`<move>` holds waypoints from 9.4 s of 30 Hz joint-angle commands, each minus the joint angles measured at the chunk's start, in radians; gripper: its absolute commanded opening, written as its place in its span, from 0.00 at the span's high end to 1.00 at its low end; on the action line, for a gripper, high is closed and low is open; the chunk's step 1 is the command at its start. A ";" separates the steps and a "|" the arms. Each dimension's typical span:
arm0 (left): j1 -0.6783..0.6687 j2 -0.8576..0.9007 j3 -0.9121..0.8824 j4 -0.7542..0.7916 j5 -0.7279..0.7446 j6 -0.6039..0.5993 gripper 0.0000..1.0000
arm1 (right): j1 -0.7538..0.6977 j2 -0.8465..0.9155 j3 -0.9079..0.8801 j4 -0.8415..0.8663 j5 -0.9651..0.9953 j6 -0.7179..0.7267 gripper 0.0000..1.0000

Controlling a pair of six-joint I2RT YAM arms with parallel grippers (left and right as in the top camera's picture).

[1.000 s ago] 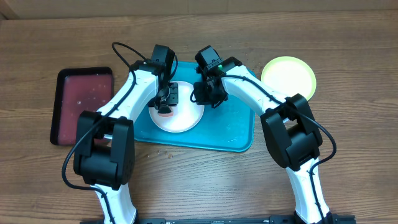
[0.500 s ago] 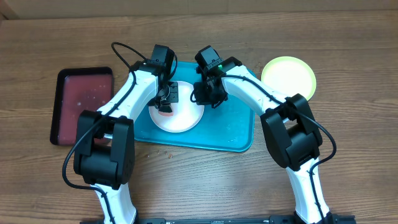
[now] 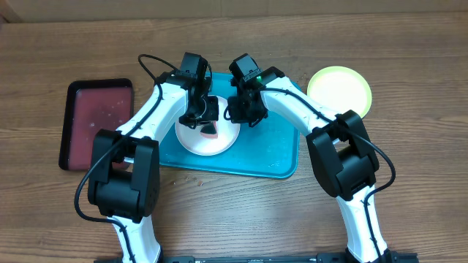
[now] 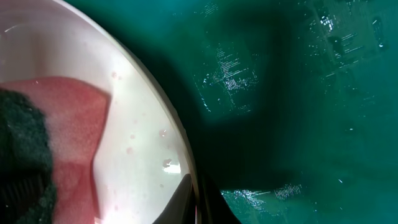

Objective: Clean dirty plates on tray and stack at the side
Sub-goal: 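Scrub the white plate with the sponge while the right gripper holds it, then return the sponge with the left gripper to the red tray, then lift the white plate off the teal tray with the right gripper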

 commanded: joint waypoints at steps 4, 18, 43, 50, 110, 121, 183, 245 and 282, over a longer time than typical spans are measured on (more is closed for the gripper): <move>-0.006 0.017 -0.095 0.042 -0.053 -0.004 0.96 | 0.004 0.028 -0.022 -0.001 0.051 0.008 0.96; 0.025 0.014 -0.029 0.049 -0.535 -0.003 0.96 | 0.004 0.028 -0.022 -0.008 0.051 0.008 0.96; -0.010 0.118 0.002 0.077 0.065 0.029 0.96 | 0.004 0.028 -0.022 -0.004 0.051 0.008 0.96; -0.008 0.103 0.062 -0.012 0.061 0.087 0.96 | 0.004 0.028 -0.022 -0.004 0.051 0.008 0.96; -0.043 0.109 0.079 -0.184 -0.208 0.023 0.96 | 0.004 0.028 -0.022 -0.007 0.051 0.007 0.96; 0.005 0.109 0.081 -0.163 -0.607 0.022 0.96 | 0.004 0.028 -0.022 -0.006 0.051 0.007 0.96; 0.249 0.108 0.449 -0.291 -0.354 -0.100 0.96 | 0.004 0.028 -0.022 -0.012 0.051 -0.004 0.96; 0.584 0.087 0.462 -0.300 -0.208 -0.048 0.00 | 0.150 -0.149 0.458 -0.462 1.110 -0.200 0.96; 0.584 0.087 0.462 -0.300 -0.208 -0.048 0.00 | -0.007 -0.154 0.427 -0.412 0.631 -0.160 0.96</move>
